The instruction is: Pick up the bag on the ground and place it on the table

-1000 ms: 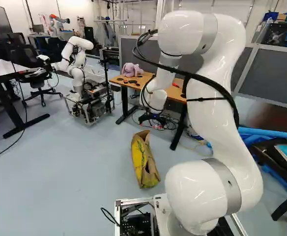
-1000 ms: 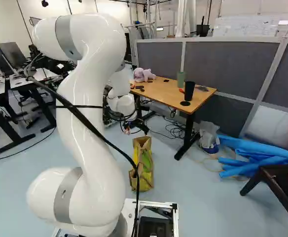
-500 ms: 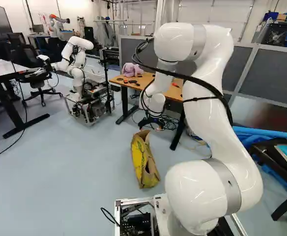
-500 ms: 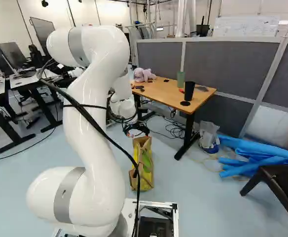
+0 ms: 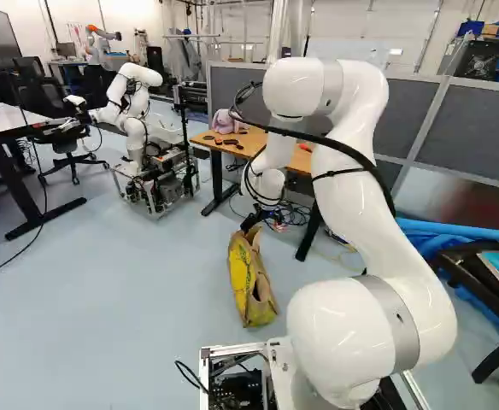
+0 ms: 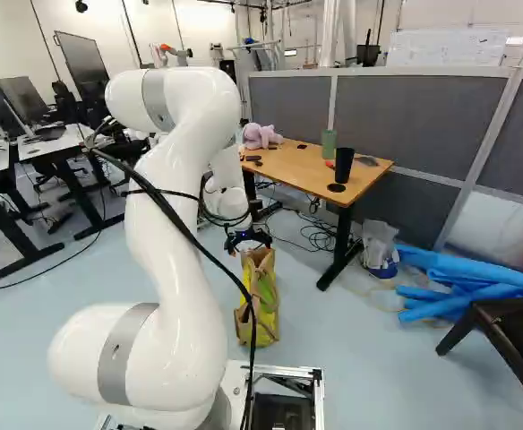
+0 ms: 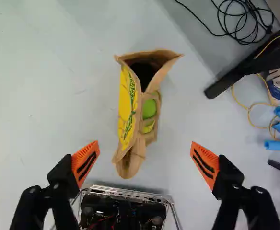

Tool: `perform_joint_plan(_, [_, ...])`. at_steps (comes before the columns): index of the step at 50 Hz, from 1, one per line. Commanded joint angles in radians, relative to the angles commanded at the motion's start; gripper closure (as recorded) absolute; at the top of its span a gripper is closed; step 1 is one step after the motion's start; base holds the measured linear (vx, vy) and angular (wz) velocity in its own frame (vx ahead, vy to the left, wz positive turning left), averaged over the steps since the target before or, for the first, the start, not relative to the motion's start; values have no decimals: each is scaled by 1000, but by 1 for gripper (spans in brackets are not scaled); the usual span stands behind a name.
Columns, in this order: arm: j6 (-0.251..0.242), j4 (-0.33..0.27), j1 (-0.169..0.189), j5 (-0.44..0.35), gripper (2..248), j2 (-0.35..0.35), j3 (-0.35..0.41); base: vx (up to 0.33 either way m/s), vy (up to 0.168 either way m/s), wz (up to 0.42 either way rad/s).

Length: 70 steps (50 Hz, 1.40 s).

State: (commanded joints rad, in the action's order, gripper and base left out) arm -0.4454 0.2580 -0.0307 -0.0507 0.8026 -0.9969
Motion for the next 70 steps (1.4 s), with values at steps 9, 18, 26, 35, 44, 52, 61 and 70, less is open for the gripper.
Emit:
perform_joint_plan(9, [-6, 0, 0, 0, 3, 35, -21, 0, 0, 0])
perform_joint_plan(18, [-6, 0, 0, 0, 3, 69, -43, 0, 0, 0])
perform_joint_plan(26, [-6, 0, 0, 0, 3, 99, -62, 0, 0, 0])
perform_joint_plan(35, [-6, 0, 0, 0, 3, 134, -85, 0, 0, 0])
perform_joint_plan(44, [-6, 0, 0, 0, 3, 168, -108, 0, 0, 0])
perform_joint_plan(52, [-6, 0, 0, 0, 3, 200, -130, 0, 0, 0])
perform_joint_plan(61, [-6, 0, -1, 0, 3, 232, -153, 0, 0, 0])
perform_joint_plan(70, [-6, 0, -4, 0, 3, 266, -178, 0, 0, 0])
